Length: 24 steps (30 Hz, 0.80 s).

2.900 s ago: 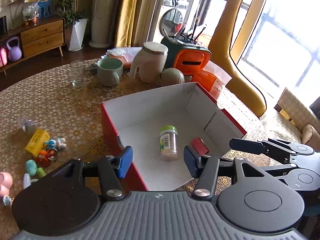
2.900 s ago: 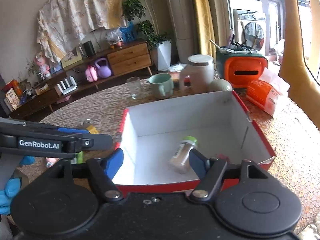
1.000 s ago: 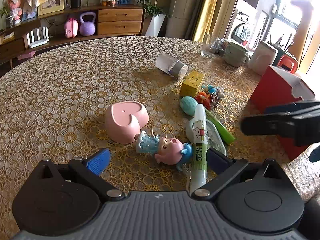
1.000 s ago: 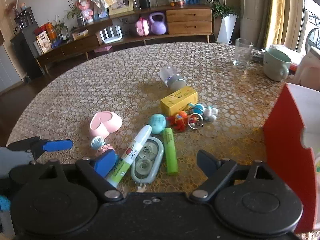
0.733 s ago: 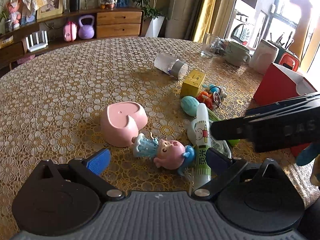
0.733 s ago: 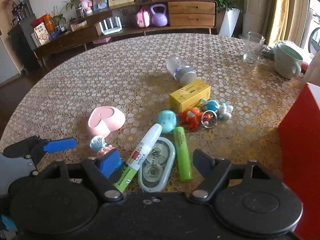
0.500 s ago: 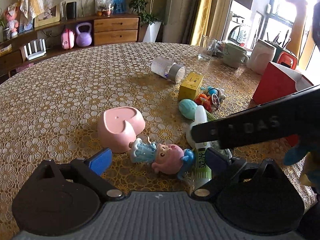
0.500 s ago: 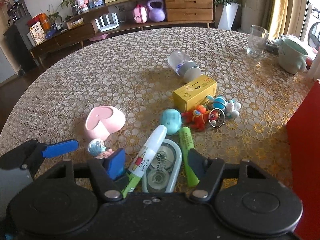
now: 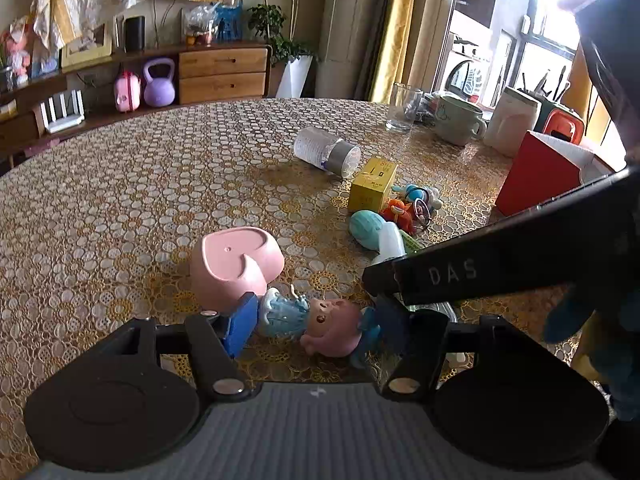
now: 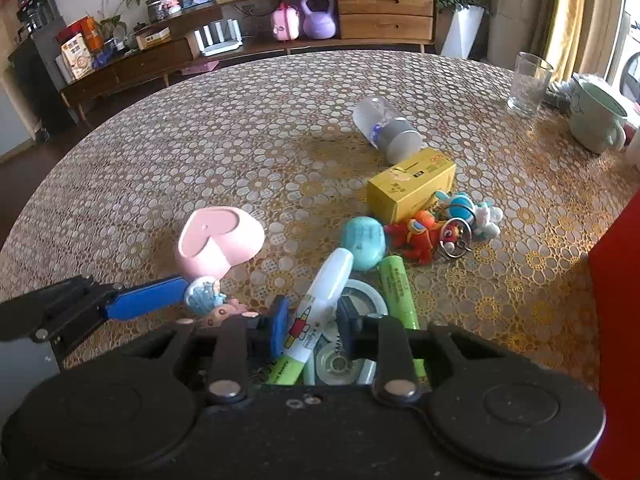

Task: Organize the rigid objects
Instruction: 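Grasp the white glue stick with the right tool while the left tool reaches the pig figurine, then grasp the pig figurine with the left tool while the right tool lifts the glue stick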

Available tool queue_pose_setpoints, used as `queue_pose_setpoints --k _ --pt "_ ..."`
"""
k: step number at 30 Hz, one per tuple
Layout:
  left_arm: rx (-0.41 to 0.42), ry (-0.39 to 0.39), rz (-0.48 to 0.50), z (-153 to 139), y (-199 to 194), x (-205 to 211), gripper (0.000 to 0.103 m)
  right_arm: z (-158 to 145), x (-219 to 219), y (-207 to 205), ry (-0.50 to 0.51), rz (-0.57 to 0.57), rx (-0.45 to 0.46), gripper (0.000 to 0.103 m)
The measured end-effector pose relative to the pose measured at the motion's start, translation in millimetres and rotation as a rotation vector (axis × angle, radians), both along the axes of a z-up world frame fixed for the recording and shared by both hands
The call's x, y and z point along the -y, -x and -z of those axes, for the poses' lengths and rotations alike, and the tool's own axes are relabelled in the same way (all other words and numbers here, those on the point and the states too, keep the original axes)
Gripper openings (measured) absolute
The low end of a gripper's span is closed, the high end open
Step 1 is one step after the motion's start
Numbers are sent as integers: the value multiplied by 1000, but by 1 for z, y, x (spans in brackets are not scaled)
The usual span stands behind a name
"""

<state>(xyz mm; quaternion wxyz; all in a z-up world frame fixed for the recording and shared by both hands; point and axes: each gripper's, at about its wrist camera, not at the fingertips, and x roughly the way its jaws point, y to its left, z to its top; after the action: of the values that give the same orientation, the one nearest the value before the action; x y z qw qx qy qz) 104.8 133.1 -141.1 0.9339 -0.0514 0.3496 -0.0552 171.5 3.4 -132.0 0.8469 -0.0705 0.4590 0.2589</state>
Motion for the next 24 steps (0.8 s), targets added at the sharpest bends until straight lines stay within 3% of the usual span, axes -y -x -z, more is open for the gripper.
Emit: queue_pose_setpoints --k 3,9,11,13,14,21,23,24 --pt "7 -10 -2 -2 1 -1 54 -1 2 2 -10 7 0 22" --pt "0 -7 -11 -4 3 -1 53 -8 18 7 -59 27 -15 19" --pt "7 -10 -15 -7 5 -1 49 -13 26 11 -84 33 -17 19" --pt "16 -8 -18 -11 7 -3 22 -18 36 16 -113 36 -19 19" --pt "2 5 -13 -11 6 -4 18 -21 40 19 -126 35 -19 19" --pt "-27 5 -5 -8 10 0 18 -32 63 29 -177 44 -22 19" --pt "-35 -1 5 -9 11 2 24 -34 69 31 -185 46 -25 19" --pt "-39 -4 12 -8 12 4 34 -35 72 32 -191 47 -27 19"
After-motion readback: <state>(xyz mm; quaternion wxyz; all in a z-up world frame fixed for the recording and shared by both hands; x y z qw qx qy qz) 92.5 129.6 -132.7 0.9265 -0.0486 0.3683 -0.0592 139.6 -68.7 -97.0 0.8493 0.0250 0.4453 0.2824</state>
